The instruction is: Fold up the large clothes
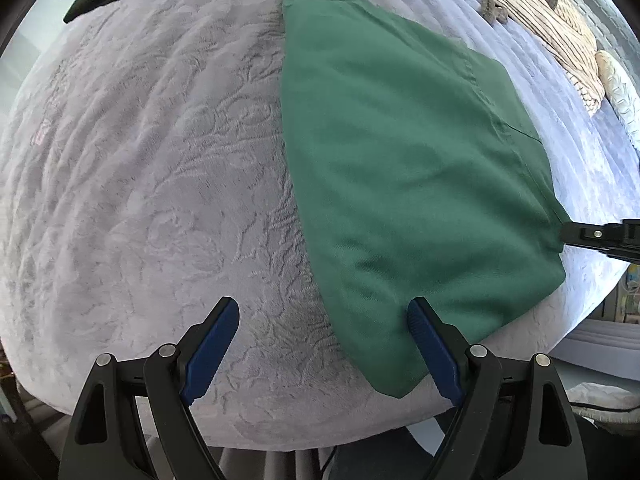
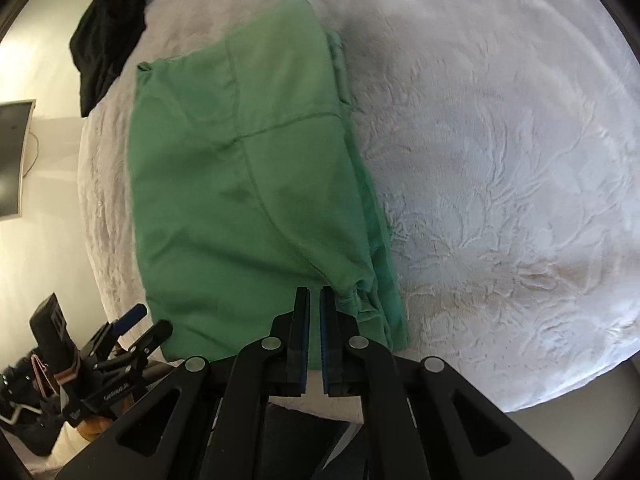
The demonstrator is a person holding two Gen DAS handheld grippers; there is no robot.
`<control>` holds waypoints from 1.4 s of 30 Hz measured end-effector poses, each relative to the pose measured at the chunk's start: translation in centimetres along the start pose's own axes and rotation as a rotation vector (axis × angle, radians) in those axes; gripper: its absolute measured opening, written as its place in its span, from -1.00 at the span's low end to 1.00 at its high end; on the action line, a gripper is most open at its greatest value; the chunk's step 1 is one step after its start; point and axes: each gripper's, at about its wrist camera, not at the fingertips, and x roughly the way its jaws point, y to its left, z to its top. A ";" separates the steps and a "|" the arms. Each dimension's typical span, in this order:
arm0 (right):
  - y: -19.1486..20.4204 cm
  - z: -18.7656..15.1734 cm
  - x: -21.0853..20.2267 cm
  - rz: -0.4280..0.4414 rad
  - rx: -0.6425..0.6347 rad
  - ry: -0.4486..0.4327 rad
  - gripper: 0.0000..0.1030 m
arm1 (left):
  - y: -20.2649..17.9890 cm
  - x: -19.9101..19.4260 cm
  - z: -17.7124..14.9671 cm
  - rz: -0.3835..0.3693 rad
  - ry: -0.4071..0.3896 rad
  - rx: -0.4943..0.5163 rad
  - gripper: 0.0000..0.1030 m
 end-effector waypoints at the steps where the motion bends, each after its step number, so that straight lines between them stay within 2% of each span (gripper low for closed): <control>1: -0.3 -0.2 -0.7 -0.005 -0.006 -0.007 -0.86 | 0.0 -0.2 0.2 0.007 -0.001 0.001 0.69; 10: 2.6 0.4 -4.6 -0.081 -0.033 -0.103 -0.85 | -0.6 -2.7 2.3 0.060 -0.058 -0.020 0.71; 11: 3.1 0.7 -4.9 -0.094 -0.041 -0.113 -0.85 | -0.7 -3.1 2.7 0.067 -0.067 -0.025 1.00; 13: 3.7 0.8 -5.4 -0.120 -0.058 -0.128 -0.84 | -0.8 -3.7 3.0 0.078 -0.085 -0.031 1.00; 14: 4.1 0.9 -5.7 -0.133 -0.069 -0.138 -0.77 | -1.0 -4.0 3.3 0.077 -0.091 -0.033 1.00; 16: 4.9 1.0 -5.9 -0.152 -0.082 -0.149 -0.30 | -0.8 -4.4 3.8 0.073 -0.090 -0.042 1.00; 17: 5.2 1.1 -6.2 -0.169 -0.091 -0.157 0.17 | -0.8 -4.6 3.9 0.068 -0.091 -0.050 1.00; 18: 5.4 1.0 -6.4 -0.178 -0.098 -0.168 0.30 | -0.8 -4.8 4.1 0.060 -0.094 -0.059 1.00; 20: 6.1 0.8 -6.9 -0.207 -0.122 -0.190 0.30 | -0.5 -5.4 4.6 0.059 -0.096 -0.074 1.00; 22: 6.6 0.8 -7.2 -0.239 -0.138 -0.201 0.43 | -0.7 -5.8 4.9 0.070 -0.097 -0.078 1.00; 23: 6.8 0.8 -7.2 -0.252 -0.142 -0.206 0.67 | -0.9 -6.1 4.9 0.074 -0.100 -0.080 1.00; 25: 7.1 0.7 -7.3 -0.276 -0.150 -0.224 0.82 | -1.0 -6.3 4.8 0.079 -0.103 -0.080 1.00; 26: 7.2 0.6 -7.3 -0.295 -0.155 -0.233 1.00 | -1.1 -6.4 4.9 0.080 -0.105 -0.081 1.00; 29: 7.3 0.4 -7.4 -0.303 -0.160 -0.252 0.99 | -1.3 -6.7 4.9 0.093 -0.113 -0.078 1.00; 42: 7.0 0.0 -7.5 -0.316 -0.151 -0.224 0.99 | -1.1 -7.7 5.0 0.129 -0.146 -0.103 1.00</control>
